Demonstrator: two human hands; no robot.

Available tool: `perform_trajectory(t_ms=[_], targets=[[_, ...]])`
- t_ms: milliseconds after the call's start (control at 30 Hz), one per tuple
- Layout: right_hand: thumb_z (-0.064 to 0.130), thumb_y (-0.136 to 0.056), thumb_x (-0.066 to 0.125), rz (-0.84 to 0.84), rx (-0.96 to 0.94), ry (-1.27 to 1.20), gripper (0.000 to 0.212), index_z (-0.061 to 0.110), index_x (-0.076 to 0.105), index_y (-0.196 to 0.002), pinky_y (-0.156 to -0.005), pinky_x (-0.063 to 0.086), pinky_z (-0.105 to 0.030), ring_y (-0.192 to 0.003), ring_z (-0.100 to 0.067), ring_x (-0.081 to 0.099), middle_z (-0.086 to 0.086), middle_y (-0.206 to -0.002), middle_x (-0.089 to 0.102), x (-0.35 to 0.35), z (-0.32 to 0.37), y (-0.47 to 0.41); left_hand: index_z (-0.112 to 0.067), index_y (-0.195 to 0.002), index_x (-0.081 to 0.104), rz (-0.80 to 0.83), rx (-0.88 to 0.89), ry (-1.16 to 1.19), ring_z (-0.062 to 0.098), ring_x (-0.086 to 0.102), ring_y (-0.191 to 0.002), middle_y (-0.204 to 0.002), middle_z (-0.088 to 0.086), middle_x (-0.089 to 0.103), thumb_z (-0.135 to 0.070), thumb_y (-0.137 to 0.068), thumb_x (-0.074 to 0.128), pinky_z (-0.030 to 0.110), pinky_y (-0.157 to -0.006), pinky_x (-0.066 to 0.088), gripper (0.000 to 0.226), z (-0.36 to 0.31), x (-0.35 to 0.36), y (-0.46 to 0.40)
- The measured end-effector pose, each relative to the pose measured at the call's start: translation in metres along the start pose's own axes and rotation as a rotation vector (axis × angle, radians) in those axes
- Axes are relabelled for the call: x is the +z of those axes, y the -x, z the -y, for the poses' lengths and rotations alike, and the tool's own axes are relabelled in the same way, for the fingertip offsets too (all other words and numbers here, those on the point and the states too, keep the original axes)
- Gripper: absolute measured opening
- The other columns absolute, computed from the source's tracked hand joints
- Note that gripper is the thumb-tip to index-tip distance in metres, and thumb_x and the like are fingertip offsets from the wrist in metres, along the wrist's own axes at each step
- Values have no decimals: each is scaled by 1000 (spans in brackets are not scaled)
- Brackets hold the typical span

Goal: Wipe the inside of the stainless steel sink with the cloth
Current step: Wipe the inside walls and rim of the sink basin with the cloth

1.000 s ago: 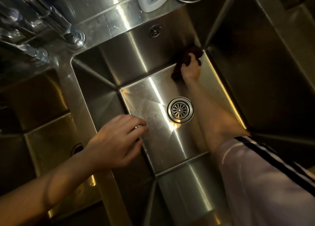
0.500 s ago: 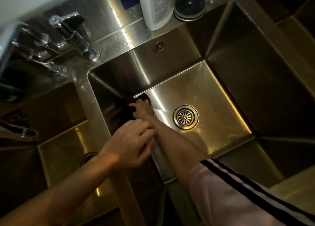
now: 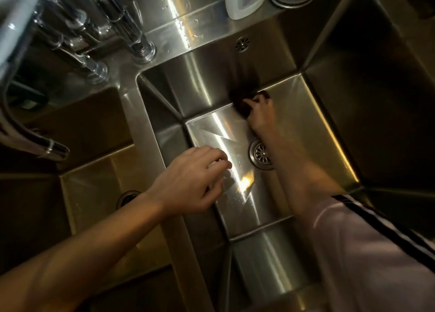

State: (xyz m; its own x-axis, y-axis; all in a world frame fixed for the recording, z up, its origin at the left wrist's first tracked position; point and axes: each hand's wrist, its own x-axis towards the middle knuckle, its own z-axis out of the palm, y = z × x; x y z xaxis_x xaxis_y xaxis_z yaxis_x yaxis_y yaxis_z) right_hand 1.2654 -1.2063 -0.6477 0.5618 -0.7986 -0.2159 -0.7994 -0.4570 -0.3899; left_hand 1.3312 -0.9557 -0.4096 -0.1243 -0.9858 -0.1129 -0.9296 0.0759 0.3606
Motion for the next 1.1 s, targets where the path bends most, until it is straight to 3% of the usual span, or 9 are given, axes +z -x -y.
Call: perform_trajectory(t_ms=[100,233,400,500,667,867,1100], targets=[[11,-84,52,-83,172,15,54,29,52,-135,-103,35,-36,-116,-37,45,-11,-136,44,-24,-51,-15,-9,-111,66,8,-6,-2,22,60,-98,-110,6,63,-24,-88,50,34,-80,45,32,-1,0,-1],[14,-94,47,-147,415,-45,49,29,44,-141,-101,38,-41,-124,-36,39,-11,-143,38,-54,-112,-15,-10,-110,67,12,-8,1,20,59,-100,-111,7,63,-26,-88,48,31,-81,46,33,-1,-1,-2],[22,-96,52,-167,377,-109,49,30,40,-144,-100,38,-40,-125,-34,40,-8,-145,40,-47,-117,-6,-12,-111,66,19,-6,-22,18,58,-100,-110,6,64,-30,-89,45,26,-82,44,35,-3,-1,-3],[37,-90,61,-109,414,-175,58,31,39,-144,-101,38,-41,-126,-35,42,-8,-146,40,-44,-110,-12,-11,-111,66,17,-5,-22,18,56,-100,-110,7,64,-30,-89,45,26,-81,45,36,-4,0,-4],[51,-77,70,-67,307,-373,71,29,45,-140,-104,39,-40,-124,-32,47,-10,-140,47,-24,-77,-12,-10,-111,67,15,-16,-23,21,59,-98,-109,8,63,-28,-89,46,32,-78,48,35,-3,-3,-4],[48,-73,75,-24,168,-518,68,27,53,-134,-99,41,-35,-118,-30,52,-10,-133,53,22,2,20,-10,-112,66,39,-21,-27,21,59,-99,-110,8,62,-29,-90,46,33,-79,48,35,-3,-3,-4],[48,-71,75,108,151,-621,78,30,42,-139,-98,43,-43,-118,-30,51,-6,-135,53,72,96,65,-10,-111,66,71,-42,-39,22,59,-99,-110,9,63,-29,-91,45,35,-77,49,35,-3,-4,-3]])
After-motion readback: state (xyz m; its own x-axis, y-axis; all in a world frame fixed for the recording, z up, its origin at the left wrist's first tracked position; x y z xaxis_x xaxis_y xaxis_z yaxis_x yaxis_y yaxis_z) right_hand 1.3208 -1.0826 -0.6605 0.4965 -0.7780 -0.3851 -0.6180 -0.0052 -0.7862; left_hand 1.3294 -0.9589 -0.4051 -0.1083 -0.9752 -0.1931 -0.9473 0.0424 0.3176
